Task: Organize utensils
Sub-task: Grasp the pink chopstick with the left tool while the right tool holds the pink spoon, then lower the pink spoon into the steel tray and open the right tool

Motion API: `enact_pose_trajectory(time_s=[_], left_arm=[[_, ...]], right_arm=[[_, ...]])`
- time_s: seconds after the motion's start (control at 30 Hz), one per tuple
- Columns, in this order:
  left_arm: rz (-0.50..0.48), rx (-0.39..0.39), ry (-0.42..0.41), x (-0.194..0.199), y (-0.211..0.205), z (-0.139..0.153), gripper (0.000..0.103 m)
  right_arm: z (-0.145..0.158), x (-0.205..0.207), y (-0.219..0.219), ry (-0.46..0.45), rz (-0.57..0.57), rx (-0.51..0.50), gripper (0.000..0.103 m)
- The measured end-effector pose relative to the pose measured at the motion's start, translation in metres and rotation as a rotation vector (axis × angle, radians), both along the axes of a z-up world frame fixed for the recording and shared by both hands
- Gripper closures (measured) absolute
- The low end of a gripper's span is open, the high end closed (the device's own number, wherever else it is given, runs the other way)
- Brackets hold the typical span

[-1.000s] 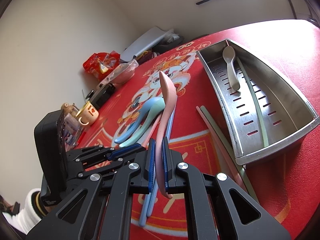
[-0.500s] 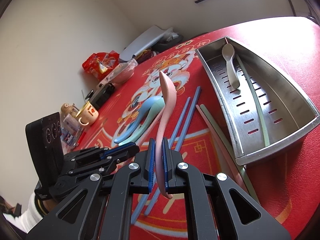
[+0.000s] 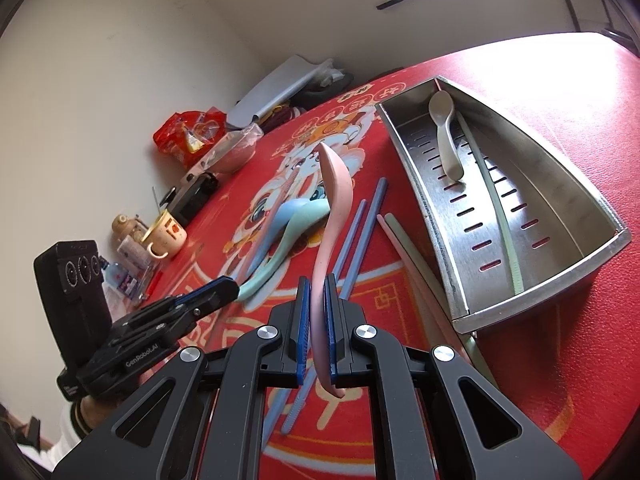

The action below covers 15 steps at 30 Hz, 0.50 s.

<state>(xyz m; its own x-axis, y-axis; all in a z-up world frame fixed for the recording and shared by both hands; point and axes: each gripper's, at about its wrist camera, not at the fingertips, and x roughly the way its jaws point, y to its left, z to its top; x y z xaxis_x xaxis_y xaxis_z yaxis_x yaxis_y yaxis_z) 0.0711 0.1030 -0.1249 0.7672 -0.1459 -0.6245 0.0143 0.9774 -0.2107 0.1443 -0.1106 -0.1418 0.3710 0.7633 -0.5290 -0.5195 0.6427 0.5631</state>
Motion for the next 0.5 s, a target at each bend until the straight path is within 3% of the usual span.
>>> enact_pose_trajectory(time_s=[0.2, 0.5], left_arm=[[0.03, -0.052, -0.027, -0.006, 0.011, 0.003, 0.097], [0.05, -0.085, -0.055, -0.012, 0.017, 0.006, 0.097]], right_arm=[[0.008, 0.01, 0.0, 0.067, -0.004, 0.01, 0.096], [0.05, 0.062, 0.005, -0.007, -0.077, -0.113, 0.096]])
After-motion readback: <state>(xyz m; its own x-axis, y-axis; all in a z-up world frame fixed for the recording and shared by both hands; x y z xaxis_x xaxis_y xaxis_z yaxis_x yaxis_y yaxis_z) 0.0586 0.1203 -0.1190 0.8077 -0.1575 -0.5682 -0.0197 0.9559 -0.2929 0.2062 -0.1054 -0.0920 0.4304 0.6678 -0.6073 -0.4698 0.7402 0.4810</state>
